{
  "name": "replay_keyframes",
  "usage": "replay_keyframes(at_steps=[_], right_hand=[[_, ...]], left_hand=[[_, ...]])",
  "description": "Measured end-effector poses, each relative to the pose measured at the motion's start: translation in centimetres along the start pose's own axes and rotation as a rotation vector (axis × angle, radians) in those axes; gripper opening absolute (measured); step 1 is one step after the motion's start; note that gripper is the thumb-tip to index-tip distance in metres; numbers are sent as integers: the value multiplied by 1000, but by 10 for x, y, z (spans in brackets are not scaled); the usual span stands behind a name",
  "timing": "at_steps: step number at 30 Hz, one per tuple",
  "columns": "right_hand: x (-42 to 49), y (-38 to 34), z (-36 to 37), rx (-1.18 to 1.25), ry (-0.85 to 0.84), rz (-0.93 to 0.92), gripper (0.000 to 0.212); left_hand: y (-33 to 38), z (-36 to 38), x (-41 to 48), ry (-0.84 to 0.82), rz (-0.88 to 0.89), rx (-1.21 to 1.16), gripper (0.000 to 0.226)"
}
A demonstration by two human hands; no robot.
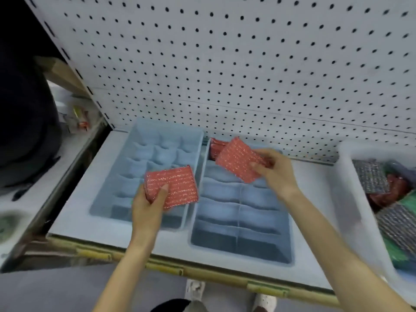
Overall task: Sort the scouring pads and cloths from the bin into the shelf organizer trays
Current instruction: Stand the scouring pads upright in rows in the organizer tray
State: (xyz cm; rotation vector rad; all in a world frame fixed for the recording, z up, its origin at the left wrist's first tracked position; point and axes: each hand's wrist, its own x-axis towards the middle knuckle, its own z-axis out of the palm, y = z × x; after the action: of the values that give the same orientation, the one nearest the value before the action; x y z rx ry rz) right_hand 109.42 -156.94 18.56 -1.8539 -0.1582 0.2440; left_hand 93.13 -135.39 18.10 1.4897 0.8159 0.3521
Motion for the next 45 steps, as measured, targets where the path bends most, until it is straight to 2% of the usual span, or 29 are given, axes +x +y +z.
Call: replay_keyframes(at_steps=[5, 9, 13, 17, 20, 24, 32, 38, 45], right_hand=[[38, 12, 34, -243, 87, -92, 30], [44, 13, 36, -499, 41, -223, 29], [42, 17, 35, -755, 93, -308, 25], [38, 18, 35, -879, 159, -404, 28], [34, 19, 35, -958, 177, -451, 32], [42, 18, 46, -981, 166, -449, 28], [50, 21, 62, -1091, 22, -499, 27], [54, 23, 61, -936, 5, -452, 24], [60, 23, 49, -682, -26, -223, 29]], left_hand=[[-5, -20, 19, -93, -65, -24, 27], [-9, -16, 35, -137, -98, -10, 31], [-13, -11, 44, -148, -130, 9, 32], [-11, -13, 50, -149, -159, 15, 41], [-12, -14, 54, -148, -162, 10, 39], [-15, -13, 57, -168, -191, 13, 39], [-11, -8, 61, -170, -195, -9, 37], [-8, -9, 56, -196, -181, -16, 37], [-9, -6, 49, -280, -127, 103, 29]])
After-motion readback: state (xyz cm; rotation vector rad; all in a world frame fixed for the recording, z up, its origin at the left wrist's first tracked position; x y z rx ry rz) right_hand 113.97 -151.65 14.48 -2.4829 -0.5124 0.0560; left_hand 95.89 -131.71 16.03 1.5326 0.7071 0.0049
